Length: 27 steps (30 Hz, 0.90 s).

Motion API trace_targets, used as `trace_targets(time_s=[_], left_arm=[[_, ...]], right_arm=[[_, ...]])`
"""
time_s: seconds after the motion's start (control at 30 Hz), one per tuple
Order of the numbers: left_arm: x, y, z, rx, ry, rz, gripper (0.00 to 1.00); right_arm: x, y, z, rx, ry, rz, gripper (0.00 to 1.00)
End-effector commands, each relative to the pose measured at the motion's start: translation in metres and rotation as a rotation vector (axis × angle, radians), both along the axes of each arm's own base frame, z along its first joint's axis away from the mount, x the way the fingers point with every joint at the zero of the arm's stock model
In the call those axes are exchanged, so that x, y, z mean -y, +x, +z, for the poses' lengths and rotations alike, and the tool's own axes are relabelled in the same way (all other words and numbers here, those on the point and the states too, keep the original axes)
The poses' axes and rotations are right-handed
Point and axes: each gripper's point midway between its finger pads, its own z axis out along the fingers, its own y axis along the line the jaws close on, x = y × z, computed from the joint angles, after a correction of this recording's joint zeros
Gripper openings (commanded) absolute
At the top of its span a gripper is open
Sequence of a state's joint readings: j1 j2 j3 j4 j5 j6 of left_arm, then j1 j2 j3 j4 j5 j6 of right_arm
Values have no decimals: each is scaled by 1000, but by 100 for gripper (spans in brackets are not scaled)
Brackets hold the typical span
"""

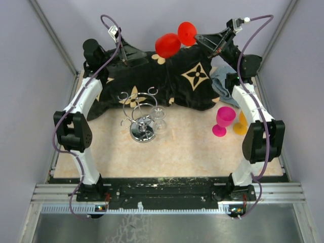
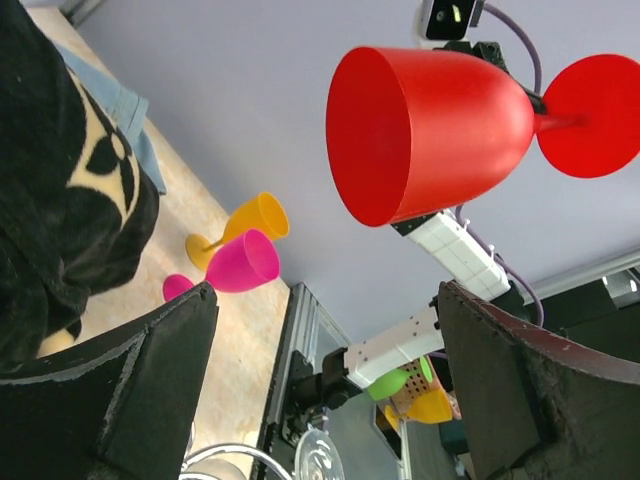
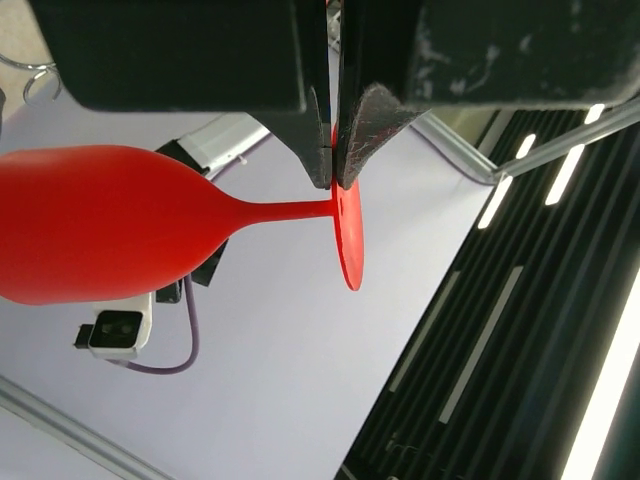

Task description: Take the wine glass off the wine glass rack

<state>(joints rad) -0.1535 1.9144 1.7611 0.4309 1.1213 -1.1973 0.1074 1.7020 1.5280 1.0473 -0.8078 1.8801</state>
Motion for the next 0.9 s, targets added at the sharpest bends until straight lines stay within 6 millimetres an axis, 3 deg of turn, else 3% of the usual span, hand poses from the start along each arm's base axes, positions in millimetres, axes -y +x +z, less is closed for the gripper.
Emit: trace_targets(time_s=[0.0, 0.5, 0.87], left_arm=[[4, -6, 41, 138, -70, -9, 96], [9, -26, 80, 221, -184, -43, 99], [9, -40, 98, 250, -221, -53, 96]], right_arm=[[0, -21, 25, 127, 67, 5, 0], [-14, -16, 20, 149, 147, 55, 0], [-26, -27, 13, 157, 173, 97, 0]])
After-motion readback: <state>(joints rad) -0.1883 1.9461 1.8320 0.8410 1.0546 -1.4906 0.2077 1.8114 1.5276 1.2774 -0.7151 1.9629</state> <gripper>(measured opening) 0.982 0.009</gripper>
